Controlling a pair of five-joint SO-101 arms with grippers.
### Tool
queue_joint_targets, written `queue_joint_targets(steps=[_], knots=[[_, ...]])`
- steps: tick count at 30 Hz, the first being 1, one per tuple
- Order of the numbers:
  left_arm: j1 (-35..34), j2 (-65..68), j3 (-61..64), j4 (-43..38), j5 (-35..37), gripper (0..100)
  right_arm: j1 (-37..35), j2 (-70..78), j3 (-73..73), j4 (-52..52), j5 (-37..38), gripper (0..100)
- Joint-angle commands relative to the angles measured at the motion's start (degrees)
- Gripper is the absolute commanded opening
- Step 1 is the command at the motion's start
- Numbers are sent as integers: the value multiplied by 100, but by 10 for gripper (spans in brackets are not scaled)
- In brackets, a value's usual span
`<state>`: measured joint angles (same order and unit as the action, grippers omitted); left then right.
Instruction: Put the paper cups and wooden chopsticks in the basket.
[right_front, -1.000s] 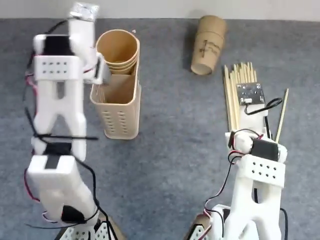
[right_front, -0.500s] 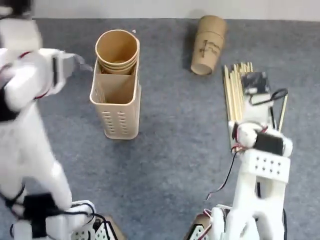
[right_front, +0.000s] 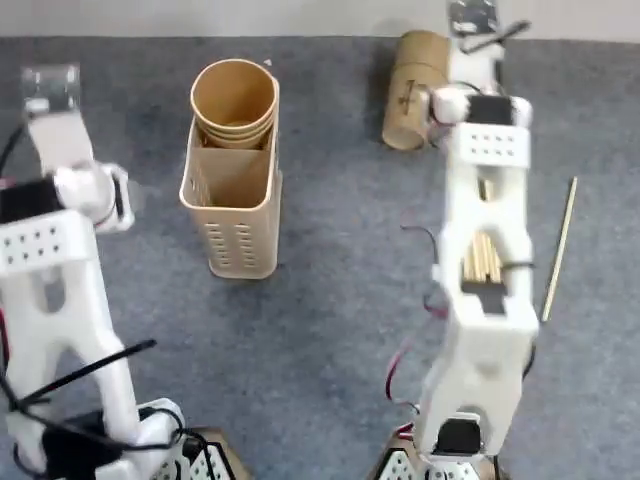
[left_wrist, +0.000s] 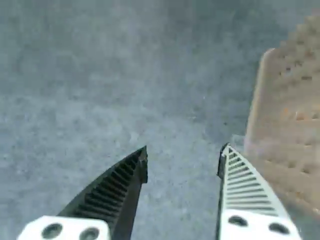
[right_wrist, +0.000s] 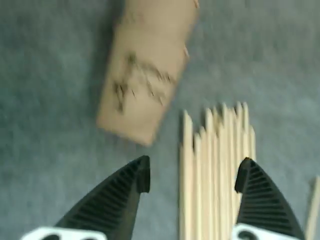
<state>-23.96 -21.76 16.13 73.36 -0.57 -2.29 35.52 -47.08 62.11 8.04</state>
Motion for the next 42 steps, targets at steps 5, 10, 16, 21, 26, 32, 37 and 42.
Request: queue_joint_targets(steps=[5, 10, 16, 21, 26, 32, 37, 42], knots=[[-453, -1710, 2844, -2576, 44, 245, -286, 3758, -4312, -541, -53, 278], [-470, -2237, 3451, -2760, 26, 245, -189, 4875, -5701, -48, -44, 278], [-488, -2290, 3477, -2760, 26, 245, -22, 4831, -5429, 1385, -35, 278], [-505, -2290, 3477, -2760, 26, 245, 338, 4787, -5429, 2624, -35, 278], [-479, -2290, 3477, -2760, 44, 245, 945, 4488, -5429, 3336, -35, 278], [-462, -2290, 3486, -2760, 53, 245, 1191, 3864, -5429, 3864, -26, 278], [-453, -2290, 3486, -2760, 53, 245, 1077, 2879, -5429, 3881, -35, 278], [-119, -2290, 3591, -2760, 53, 245, 716, 1648, -5376, 3873, -35, 278]])
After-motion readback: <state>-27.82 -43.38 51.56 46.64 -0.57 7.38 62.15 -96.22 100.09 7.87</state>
